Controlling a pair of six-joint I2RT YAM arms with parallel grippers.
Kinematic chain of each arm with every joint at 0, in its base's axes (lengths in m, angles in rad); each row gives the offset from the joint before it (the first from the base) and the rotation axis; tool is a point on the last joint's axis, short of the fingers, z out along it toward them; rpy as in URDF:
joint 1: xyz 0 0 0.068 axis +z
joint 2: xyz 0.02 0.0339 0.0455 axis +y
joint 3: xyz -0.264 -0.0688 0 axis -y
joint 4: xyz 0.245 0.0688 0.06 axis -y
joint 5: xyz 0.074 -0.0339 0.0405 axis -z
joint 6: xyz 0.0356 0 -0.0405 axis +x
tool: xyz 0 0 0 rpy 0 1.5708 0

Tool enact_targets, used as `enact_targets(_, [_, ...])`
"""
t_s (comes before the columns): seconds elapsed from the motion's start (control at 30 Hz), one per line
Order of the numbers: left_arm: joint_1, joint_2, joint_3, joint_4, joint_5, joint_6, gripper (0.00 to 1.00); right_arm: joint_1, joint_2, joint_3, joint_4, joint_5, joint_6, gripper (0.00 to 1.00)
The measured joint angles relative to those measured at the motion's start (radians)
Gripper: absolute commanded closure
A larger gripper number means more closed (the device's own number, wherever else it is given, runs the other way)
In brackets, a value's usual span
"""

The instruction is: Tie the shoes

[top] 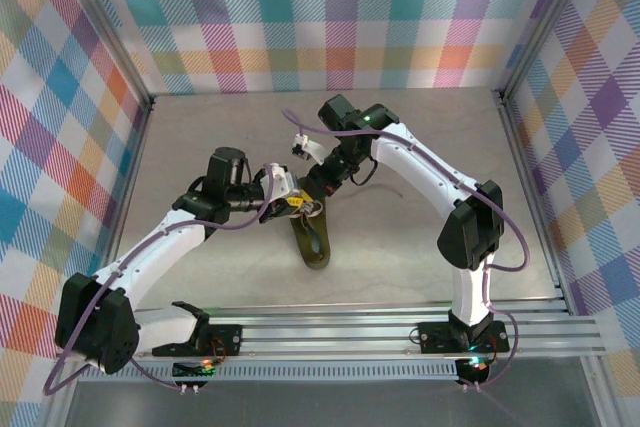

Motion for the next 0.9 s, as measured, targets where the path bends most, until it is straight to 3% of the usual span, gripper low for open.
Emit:
enact_targets(0.03, [-0.004,0.0,0.0,0.0,-0.008,0.005,1.0,0.0,0.0,0.0,-0.002,0.0,0.0,1.0])
enact_targets(0.07, [-0.008,0.0,0.0,0.001,-0.014,0.012,1.0,0.0,0.0,0.0,-0.002,0.0,0.0,0.97])
enact_targets(0.17, [-0.018,-0.004,0.0,-0.005,-0.043,0.011,1.0,0.0,0.0,0.0,0.001,0.01,0.006,0.64])
enact_targets(0.23, [-0.025,-0.012,0.0,-0.025,-0.069,-0.003,1.0,-0.002,-0.003,-0.005,0.018,0.028,0.014,0.54])
enact_targets(0.4, [-0.038,-0.039,0.0,-0.134,-0.193,-0.151,1.0,-0.031,-0.068,-0.095,0.127,0.074,0.093,0.53])
enact_targets(0.63, [-0.039,-0.053,-0.039,-0.291,-0.363,-0.529,1.0,-0.108,-0.117,-0.194,0.274,0.119,0.243,0.54])
enact_targets(0.9, [-0.039,0.0,-0.099,-0.368,-0.397,-0.795,1.0,-0.099,-0.106,-0.262,0.357,0.129,0.348,0.57])
